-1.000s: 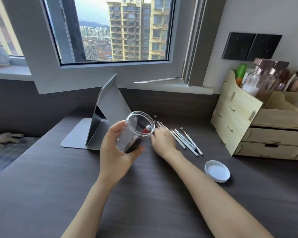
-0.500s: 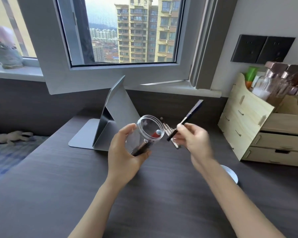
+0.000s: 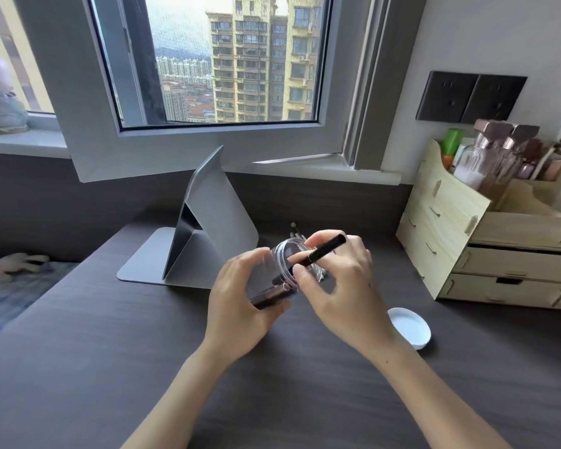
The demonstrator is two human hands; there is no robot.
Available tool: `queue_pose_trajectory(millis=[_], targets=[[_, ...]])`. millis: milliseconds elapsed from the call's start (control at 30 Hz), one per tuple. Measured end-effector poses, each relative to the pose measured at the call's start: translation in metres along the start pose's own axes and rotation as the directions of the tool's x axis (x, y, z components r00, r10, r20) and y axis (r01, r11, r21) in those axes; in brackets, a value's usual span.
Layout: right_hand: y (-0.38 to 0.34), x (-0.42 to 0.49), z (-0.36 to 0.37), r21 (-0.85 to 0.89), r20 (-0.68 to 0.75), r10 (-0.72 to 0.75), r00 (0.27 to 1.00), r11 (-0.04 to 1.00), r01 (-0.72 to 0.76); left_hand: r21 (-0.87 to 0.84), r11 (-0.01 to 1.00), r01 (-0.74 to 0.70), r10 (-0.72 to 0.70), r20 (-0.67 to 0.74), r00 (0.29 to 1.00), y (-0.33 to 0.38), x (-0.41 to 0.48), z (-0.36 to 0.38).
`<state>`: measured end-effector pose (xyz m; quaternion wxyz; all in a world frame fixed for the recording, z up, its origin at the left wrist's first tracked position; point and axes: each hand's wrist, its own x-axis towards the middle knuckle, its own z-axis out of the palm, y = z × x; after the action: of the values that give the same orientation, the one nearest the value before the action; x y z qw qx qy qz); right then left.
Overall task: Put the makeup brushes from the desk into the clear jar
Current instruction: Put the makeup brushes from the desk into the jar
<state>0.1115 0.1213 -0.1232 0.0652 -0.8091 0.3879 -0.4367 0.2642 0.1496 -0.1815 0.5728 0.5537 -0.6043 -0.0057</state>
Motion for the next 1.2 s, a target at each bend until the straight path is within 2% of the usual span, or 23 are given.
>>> queue_pose_trajectory(millis=[167,233,267,333,367,400,433,500,567,633,767,867,1000,1067,1133,1200], targets=[[0.001,-0.001,-0.002,-0.051,0.024,-0.052,0.998,0.997,0.053,-0.012,1.000,0.008,-0.008,-0.003,1.000,0.001,0.002,-0.002],[0.003,-0.001,-0.004,0.064,0.037,-0.035,0.999,0.997,0.032,-0.008,1.000,0.009,-0.009,0.003,1.000,0.001,0.001,-0.002],[0.005,0.000,-0.007,0.188,0.046,0.011,0.999,0.982,-0.020,-0.008,1.000,0.015,-0.015,0.006,1.000,0.001,0.001,-0.002],[0.014,0.005,-0.013,0.466,0.059,0.185,0.981,0.864,-0.191,-0.020,0.999,0.030,-0.030,0.004,1.000,0.001,0.001,-0.002],[0.024,0.007,-0.015,0.534,0.035,0.302,0.953,0.800,-0.273,-0.031,0.999,0.037,-0.037,0.001,0.999,0.001,0.002,-0.002],[0.038,0.010,-0.016,0.518,-0.009,0.407,0.913,0.783,-0.344,-0.039,0.998,0.042,-0.042,-0.002,0.999,0.001,0.002,-0.003],[0.055,0.012,-0.016,0.420,-0.060,0.479,0.876,0.808,-0.413,-0.043,0.998,0.044,-0.044,-0.003,0.999,0.001,0.002,-0.003],[0.091,0.013,-0.009,0.088,-0.081,0.540,0.838,0.841,-0.533,-0.045,0.998,0.040,-0.040,-0.003,0.999,0.001,0.002,-0.003],[0.116,0.014,0.003,-0.210,-0.003,0.518,0.855,0.836,-0.507,-0.051,0.998,0.037,-0.037,0.000,0.999,0.002,0.002,-0.003],[0.129,0.016,0.015,-0.412,0.096,0.474,0.875,0.819,-0.399,-0.051,0.998,0.033,-0.033,0.000,0.999,0.002,0.002,-0.003],[0.137,0.029,0.029,-0.602,0.162,0.444,0.881,0.752,-0.268,-0.050,0.998,0.039,-0.040,-0.015,0.999,-0.002,0.002,-0.002],[0.141,0.037,0.037,-0.623,0.174,0.516,0.839,0.717,-0.312,-0.045,0.998,0.054,-0.055,-0.017,0.998,-0.006,0.003,-0.002],[0.144,0.039,0.042,-0.575,0.187,0.575,0.797,0.722,-0.386,-0.034,0.998,0.051,-0.052,-0.016,0.999,-0.008,0.004,-0.002],[0.142,0.039,0.037,-0.474,0.157,0.584,0.797,0.752,-0.458,-0.038,0.998,0.041,-0.041,-0.015,0.999,-0.009,0.004,-0.002],[0.132,0.039,0.025,-0.206,0.123,0.584,0.803,0.806,-0.555,-0.042,0.998,0.038,-0.039,-0.014,0.999,-0.009,0.004,-0.002],[0.112,0.037,0.008,0.221,0.126,0.595,0.794,0.763,-0.607,-0.051,0.998,0.037,-0.038,-0.013,0.999,-0.010,0.004,-0.001]])
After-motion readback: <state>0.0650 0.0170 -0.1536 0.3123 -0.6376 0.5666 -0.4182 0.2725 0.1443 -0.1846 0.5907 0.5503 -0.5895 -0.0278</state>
